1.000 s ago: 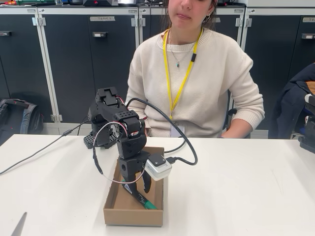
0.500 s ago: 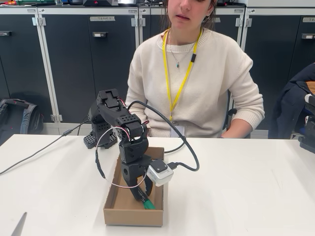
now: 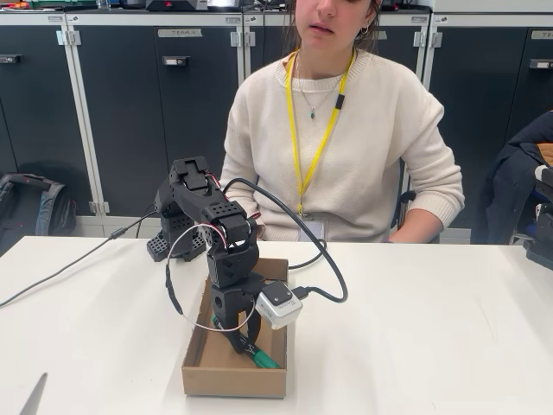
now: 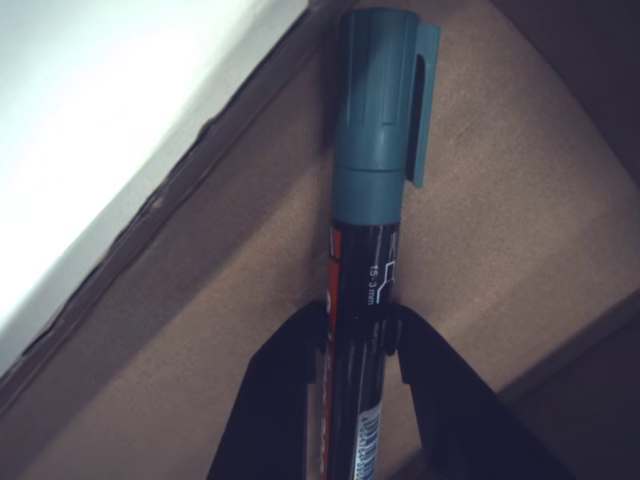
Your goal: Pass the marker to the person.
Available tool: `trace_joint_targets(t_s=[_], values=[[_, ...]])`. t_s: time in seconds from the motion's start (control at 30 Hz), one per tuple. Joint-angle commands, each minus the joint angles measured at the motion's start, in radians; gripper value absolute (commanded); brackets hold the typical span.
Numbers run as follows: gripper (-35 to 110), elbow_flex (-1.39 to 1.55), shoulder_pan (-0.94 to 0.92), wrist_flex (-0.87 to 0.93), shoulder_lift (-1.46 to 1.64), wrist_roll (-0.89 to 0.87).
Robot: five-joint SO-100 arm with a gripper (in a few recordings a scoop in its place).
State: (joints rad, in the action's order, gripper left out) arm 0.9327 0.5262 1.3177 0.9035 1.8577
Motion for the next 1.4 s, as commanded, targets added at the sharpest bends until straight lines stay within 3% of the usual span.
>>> trace_joint_targets(t_s=[0.0,0.43,0.67,0.9,1.17,1.37], values=[[-5,-0.011,0.025,-0.005,0.160,-0.037],[-5,-0.235,0.127,0.176,0.500,-0.144],[-5,-0.175,0.121,0.117,0.681,-0.155],[-5,0.037,0.106,-0.127,0.818,-0.149],[-5,0.067,0.295,-0.219,0.736,-0.305],[-5,-0.259,0.499,-0.222,0.494,-0.426]])
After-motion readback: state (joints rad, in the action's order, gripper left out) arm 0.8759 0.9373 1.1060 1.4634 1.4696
